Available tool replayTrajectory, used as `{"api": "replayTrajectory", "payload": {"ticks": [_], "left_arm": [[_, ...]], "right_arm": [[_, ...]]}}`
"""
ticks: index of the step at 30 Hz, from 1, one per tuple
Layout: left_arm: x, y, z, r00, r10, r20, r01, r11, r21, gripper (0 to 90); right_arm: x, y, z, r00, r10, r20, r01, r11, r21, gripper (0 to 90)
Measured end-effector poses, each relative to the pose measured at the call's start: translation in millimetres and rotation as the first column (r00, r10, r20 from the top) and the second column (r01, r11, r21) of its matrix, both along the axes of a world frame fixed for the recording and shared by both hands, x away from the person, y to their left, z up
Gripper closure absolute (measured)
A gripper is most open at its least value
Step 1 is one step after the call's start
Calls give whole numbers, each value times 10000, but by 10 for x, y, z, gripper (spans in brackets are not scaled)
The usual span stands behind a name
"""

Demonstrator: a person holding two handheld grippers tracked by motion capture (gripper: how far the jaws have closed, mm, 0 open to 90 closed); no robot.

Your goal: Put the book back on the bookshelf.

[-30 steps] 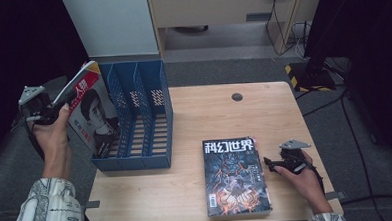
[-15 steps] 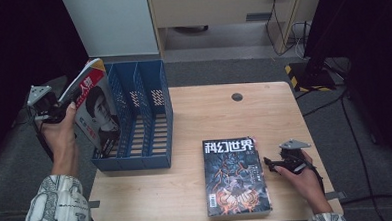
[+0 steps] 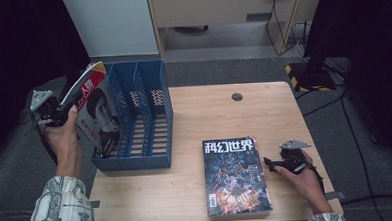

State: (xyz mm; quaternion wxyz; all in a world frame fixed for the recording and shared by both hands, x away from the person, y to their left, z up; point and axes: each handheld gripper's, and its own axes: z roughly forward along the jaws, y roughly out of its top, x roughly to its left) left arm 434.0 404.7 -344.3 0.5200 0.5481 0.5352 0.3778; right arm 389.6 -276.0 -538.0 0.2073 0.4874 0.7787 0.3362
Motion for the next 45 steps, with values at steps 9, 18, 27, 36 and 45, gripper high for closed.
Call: {"api": "replayTrajectory", "payload": {"ticks": [9, 18, 27, 36, 45], "left_arm": [[-4, 59, -107, 9999, 101, 17, -101, 9996, -246, 858], [-12, 66, -146, 9999, 92, -87, -95, 9996, -248, 852], [-39, 93, -164, 9997, -111, -209, 103, 9993, -358, 840], [-70, 107, -161, 9982, -100, -595, 115, 9996, 249, 727], [-147, 109, -186, 9980, -150, -609, 187, 9980, 610, 492]], "right_arm": [[0, 0, 0, 10000, 1, -4, -1, 10000, -1, 138], [0, 0, 0, 10000, 1, -1, -1, 10000, -2, 138], [0, 0, 0, 10000, 2, -3, -2, 10000, -4, 138], [-2, 2, -2, 10000, -26, 21, 26, 10000, 2, 138], [-3, 3, -2, 10000, -22, 25, 22, 10000, -5, 138]]}}
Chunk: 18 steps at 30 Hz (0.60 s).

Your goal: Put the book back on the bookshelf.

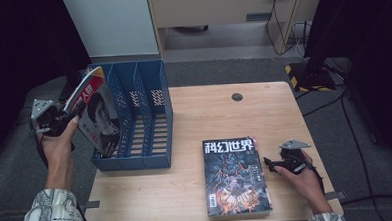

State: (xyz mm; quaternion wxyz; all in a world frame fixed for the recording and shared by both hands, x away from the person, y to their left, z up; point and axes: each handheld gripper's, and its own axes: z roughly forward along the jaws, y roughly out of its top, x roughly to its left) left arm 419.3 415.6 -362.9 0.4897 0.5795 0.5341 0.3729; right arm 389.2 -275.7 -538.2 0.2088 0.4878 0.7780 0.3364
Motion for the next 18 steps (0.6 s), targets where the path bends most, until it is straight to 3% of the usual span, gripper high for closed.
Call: {"api": "replayTrajectory", "payload": {"ticks": [6, 14, 18], "left_arm": [[-84, -44, -4, 9998, -170, -93, 172, 9996, 240, 379], [-236, -61, -58, 9993, -249, -287, 257, 9993, 269, 323], [-322, -71, -83, 9986, -345, -401, 365, 9981, 493, 301]], "right_arm": [[-7, 9, -1, 10000, -17, 17, 16, 10000, 16, 138], [-7, 12, -1, 10000, -11, 15, 11, 10000, 19, 135], [-6, 14, -1, 10000, 4, -10, -4, 10000, 9, 128]]}}
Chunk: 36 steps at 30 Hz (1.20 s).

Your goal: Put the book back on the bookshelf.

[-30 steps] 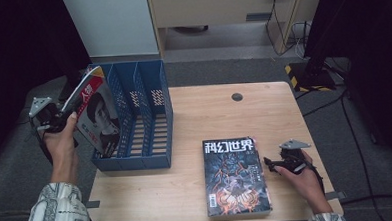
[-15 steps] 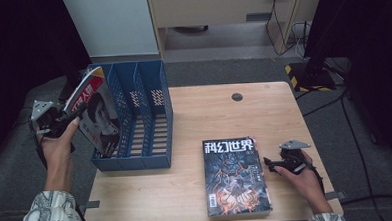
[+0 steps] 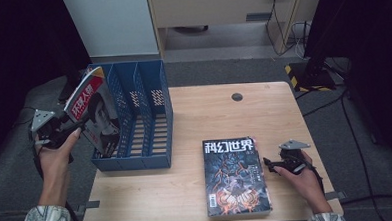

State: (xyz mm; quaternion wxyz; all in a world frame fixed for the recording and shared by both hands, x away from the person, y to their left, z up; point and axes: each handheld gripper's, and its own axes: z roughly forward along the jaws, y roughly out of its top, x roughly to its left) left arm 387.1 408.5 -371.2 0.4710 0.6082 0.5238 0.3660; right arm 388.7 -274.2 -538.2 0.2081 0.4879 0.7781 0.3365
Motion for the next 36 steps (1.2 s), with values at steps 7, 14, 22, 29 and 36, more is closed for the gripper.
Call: {"api": "replayTrajectory", "payload": {"ticks": [7, 14, 22, 29, 36], "left_arm": [[-139, 49, -103, 9998, 150, -132, -152, 9998, -130, 269], [-296, 54, -213, 9992, 10, -394, -18, 9998, -200, 257], [-490, -71, -300, 9972, -553, -507, 534, 9978, -382, 249], [-611, -283, -320, 9881, -1377, -689, 1371, 9905, -144, 247], [-559, -603, -318, 9695, -2211, -1054, 2248, 9741, 250, 239]], "right_arm": [[7, 4, -2, 10000, 31, -8, -31, 10000, -7, 121], [7, 6, -2, 10000, 7, -10, -7, 10000, 11, 122], [7, 5, -1, 10000, -2, -27, 2, 10000, -5, 118], [10, 4, -2, 10000, -30, -69, 30, 10000, 4, 108], [10, 7, -2, 9999, -93, -70, 93, 10000, -3, 104]]}}
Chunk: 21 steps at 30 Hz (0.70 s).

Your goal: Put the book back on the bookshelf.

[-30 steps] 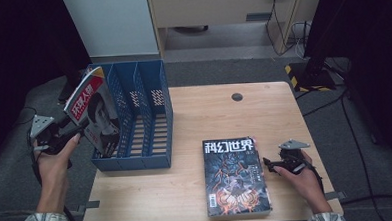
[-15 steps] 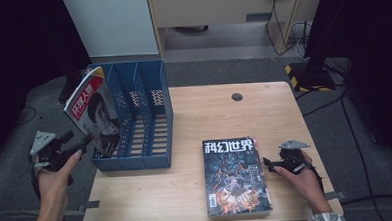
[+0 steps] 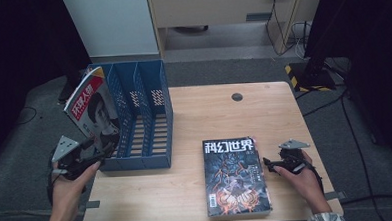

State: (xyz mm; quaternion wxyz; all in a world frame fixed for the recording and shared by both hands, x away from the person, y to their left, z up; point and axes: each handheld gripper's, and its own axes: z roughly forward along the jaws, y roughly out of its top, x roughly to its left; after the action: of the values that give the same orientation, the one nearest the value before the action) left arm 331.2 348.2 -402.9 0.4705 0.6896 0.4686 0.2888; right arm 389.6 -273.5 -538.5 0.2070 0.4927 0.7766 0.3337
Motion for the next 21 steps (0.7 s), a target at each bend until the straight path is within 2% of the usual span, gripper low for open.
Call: {"api": "replayTrajectory", "payload": {"ticks": [6, 11, 15, 19, 21], "left_arm": [[108, -371, 2, 9969, -788, -75, 790, 9961, 401, 230], [211, -753, -49, 9889, -1461, -251, 1470, 9884, 372, 226], [297, -1069, -105, 9787, -2004, -449, 2014, 9793, 189, 220], [376, -1450, -160, 9631, -2634, -547, 2653, 9637, 293, 219], [410, -1620, -190, 9557, -2889, -568, 2902, 9568, 179, 219]], "right_arm": [[4, 1, 1, 10000, 26, -10, -26, 10000, -2, 103], [6, -15, 28, 9999, 116, 31, -116, 9999, 23, 136], [-20, -59, 103, 9998, -26, 193, 23, 9999, 128, 182], [-66, -82, 209, 9984, -114, 551, 105, 9998, 164, 269], [-101, -81, 250, 9979, -26, 653, 16, 9999, 156, 330]]}}
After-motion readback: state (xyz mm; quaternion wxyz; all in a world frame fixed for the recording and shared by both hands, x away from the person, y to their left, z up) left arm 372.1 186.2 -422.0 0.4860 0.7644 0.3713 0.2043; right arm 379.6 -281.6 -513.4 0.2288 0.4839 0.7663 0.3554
